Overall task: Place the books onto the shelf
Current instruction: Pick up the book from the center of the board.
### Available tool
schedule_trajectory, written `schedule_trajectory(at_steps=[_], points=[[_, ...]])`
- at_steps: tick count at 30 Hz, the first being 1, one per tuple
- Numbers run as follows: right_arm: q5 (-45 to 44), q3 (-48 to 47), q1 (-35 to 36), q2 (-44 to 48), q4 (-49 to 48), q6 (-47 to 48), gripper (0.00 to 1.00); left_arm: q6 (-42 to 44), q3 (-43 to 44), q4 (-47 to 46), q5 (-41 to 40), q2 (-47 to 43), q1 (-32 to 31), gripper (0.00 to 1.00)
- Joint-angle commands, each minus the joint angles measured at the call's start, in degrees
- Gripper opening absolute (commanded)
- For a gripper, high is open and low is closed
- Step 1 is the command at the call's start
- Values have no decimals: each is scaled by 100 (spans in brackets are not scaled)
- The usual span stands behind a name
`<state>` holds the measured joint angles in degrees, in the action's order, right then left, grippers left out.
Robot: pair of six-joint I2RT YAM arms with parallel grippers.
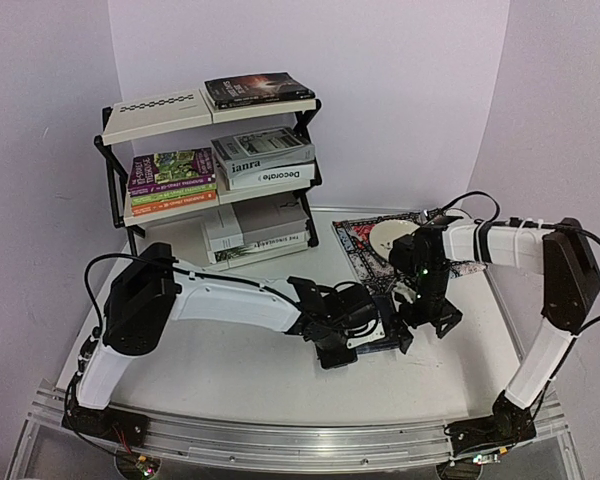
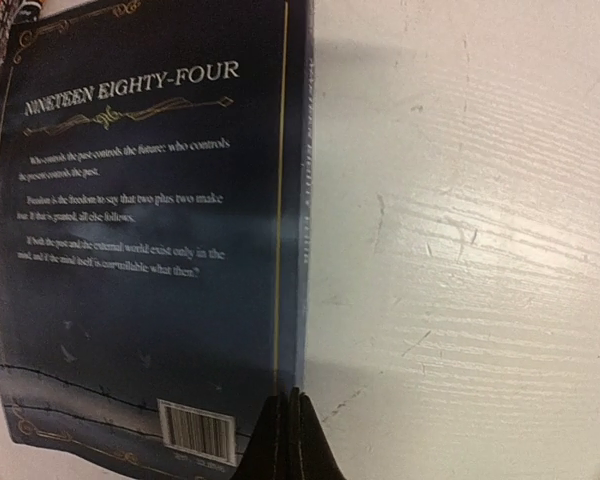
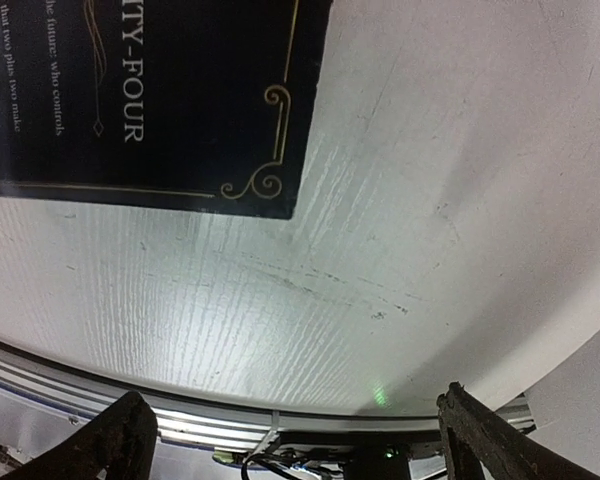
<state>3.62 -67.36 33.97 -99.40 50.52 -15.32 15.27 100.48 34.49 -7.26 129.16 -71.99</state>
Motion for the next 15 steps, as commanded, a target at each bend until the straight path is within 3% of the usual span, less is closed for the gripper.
schedule_trajectory(at_steps=[1, 10, 13, 15], points=[[-71, 355, -84, 632, -493, -252, 98, -417, -112, 518, 236, -94, 84, 0], [248, 1126, -369, 1512, -1650, -763, 98, -659, -167, 523, 78, -493, 87, 2], [606, 1447, -560, 1677, -2078, -855, 98, -855, -191, 501, 8, -563, 139, 11], [933, 1666, -742, 1729, -2403, -934, 98, -1080, -150, 472, 141, -594, 223, 26]])
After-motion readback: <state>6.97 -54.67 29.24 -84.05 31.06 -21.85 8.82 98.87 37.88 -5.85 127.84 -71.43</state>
